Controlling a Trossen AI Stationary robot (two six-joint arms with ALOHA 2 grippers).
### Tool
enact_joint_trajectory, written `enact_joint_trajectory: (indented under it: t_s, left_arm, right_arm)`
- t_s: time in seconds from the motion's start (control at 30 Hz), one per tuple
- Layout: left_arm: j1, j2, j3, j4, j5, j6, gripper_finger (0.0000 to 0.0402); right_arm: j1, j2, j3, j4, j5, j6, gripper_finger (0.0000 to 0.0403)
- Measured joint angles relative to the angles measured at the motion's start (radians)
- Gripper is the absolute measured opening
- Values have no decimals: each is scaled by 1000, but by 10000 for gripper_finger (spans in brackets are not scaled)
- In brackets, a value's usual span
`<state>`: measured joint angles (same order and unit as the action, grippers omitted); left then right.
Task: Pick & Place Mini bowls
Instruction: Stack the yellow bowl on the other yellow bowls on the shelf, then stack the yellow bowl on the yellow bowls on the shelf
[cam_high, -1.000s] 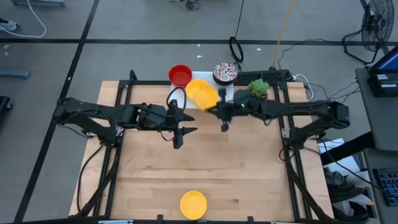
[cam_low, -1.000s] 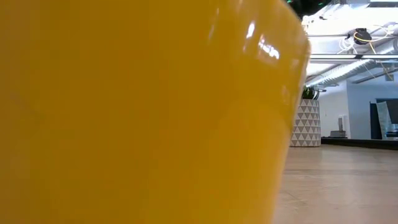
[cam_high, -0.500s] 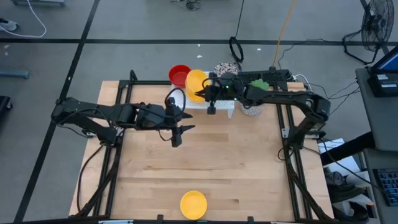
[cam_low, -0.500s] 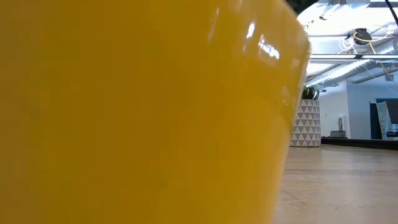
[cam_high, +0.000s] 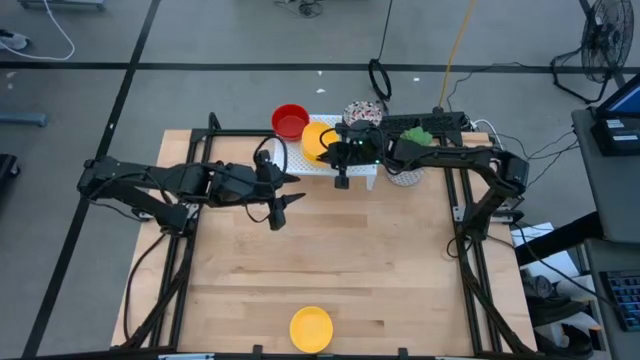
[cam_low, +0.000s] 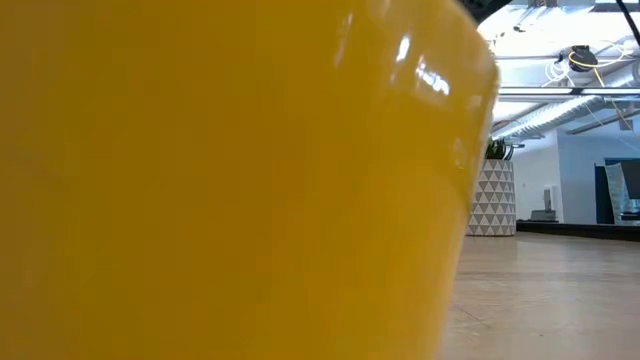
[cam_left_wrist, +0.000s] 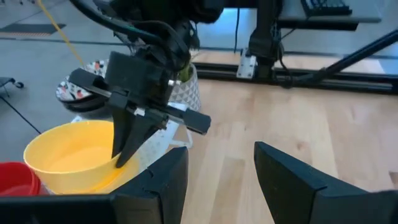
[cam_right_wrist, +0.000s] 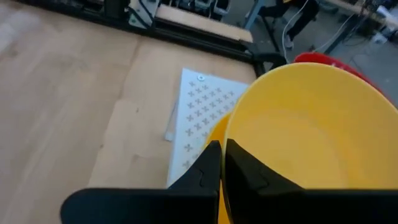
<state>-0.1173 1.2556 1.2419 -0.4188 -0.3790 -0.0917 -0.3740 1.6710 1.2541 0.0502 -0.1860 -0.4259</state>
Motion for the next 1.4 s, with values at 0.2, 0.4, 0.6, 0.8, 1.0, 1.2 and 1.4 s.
enact_joint_trajectory:
  t_s: [0.2,0.4,0.6,0.8,1.0,1.2,1.4]
  left_arm:
    - [0,-9,-1,-4,0,-19,189]
    - [0,-8,-1,-12,1,-22,189]
    - [0,-7,-1,-13,1,-22,189]
    - [0,-7,-1,-13,2,-32,189]
    - [0,-7,-1,-12,3,-53,189]
    - [-2,-7,-1,-20,22,-91,189]
    - [-14,19,0,-111,230,-178,189]
  right_arm:
    - [3,-19,1,-63,6,3,2]
    - [8,-44,0,-104,56,22,3]
    - [8,-81,-3,-172,57,52,4]
    - [9,-115,-3,-206,57,66,29]
    - [10,-147,-2,-197,59,73,102]
    - [14,-196,-1,-198,59,74,159]
    - [59,-290,-1,-272,59,118,169]
